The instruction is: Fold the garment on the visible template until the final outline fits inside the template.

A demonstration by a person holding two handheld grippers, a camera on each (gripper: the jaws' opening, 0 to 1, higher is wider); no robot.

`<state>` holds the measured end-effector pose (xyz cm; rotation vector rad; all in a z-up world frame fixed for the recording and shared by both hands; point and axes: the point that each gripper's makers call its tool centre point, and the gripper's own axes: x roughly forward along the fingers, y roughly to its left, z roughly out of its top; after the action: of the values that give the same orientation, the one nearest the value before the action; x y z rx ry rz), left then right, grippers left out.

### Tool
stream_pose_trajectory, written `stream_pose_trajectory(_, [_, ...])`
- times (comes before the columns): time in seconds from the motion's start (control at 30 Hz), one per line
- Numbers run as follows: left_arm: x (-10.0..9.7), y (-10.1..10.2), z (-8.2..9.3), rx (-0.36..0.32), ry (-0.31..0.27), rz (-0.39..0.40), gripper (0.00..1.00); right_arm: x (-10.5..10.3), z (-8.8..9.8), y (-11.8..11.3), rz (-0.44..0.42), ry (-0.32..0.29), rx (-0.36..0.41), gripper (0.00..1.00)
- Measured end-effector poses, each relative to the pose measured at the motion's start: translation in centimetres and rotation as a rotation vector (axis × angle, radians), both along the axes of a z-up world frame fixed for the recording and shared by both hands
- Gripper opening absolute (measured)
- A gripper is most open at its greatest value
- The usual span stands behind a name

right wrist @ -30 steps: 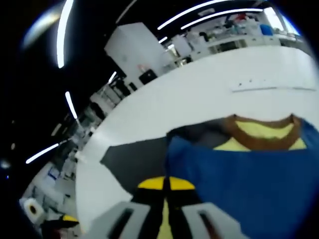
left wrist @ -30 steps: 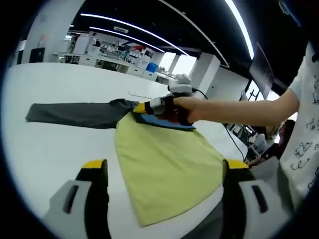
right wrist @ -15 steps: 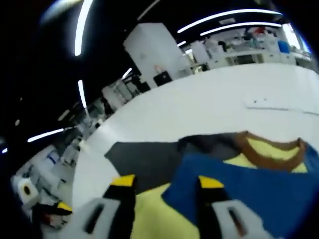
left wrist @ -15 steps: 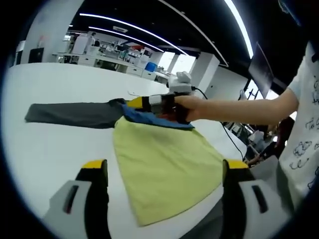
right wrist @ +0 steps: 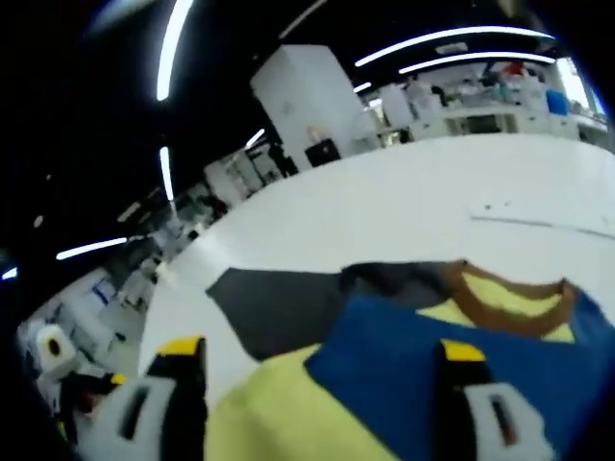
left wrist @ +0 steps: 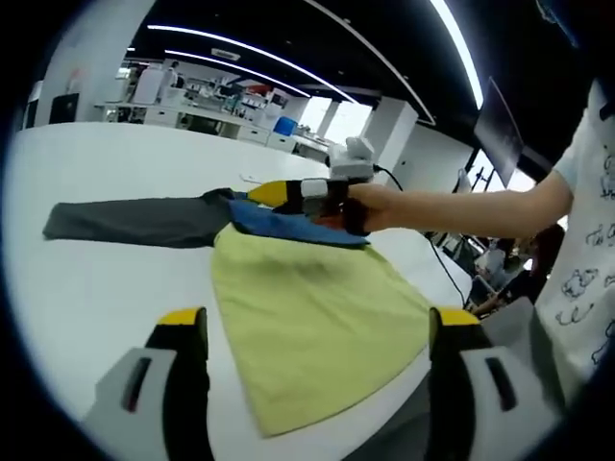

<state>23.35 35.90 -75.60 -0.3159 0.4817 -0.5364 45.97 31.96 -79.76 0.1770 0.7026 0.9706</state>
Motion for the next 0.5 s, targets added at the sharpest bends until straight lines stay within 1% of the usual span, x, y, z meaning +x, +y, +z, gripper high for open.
stream_pose_trajectory(0.1, [0.1, -0.2, 0.2, 0.0, -0.004, -0.006, 0.93, 0.7, -0.1, -1.4, -0.019, -0.005, -0.014, 0.99])
stream_pose_trajectory(0.23, [0.3, -0.4, 0.2, 0.002, -0.005, -0.017, 0.93, 1.1, 0.4, -3.2, -0.052, -0.006, -0.009, 0.99])
stream_pose_trajectory(0.27, [0.3, -0.5, 0.4, -0.002, -0.009, -0.019, 0.93, 1.2, 0.3, -3.6, -0.056, -0.008, -0.013, 0.99])
stream_pose_trajectory(0.33, [0.4, -0.7, 0.6, -0.003, -0.013, -0.022, 0.93, 1.4, 0.4, -4.6, -0.061, -0.009, -0.018, 0.94])
stream_pose_trajectory(0.43, [0.6, -0.8, 0.8, -0.01, -0.017, -0.026, 0.93, 2.0, 0.6, -5.9, -0.084, -0.019, -0.014, 0.97])
stream_pose_trajectory(0.5, [0.7, -0.9, 0.8, -0.007, -0.018, -0.028, 0.93, 1.7, 0.7, -6.6, -0.087, -0.016, -0.025, 0.95])
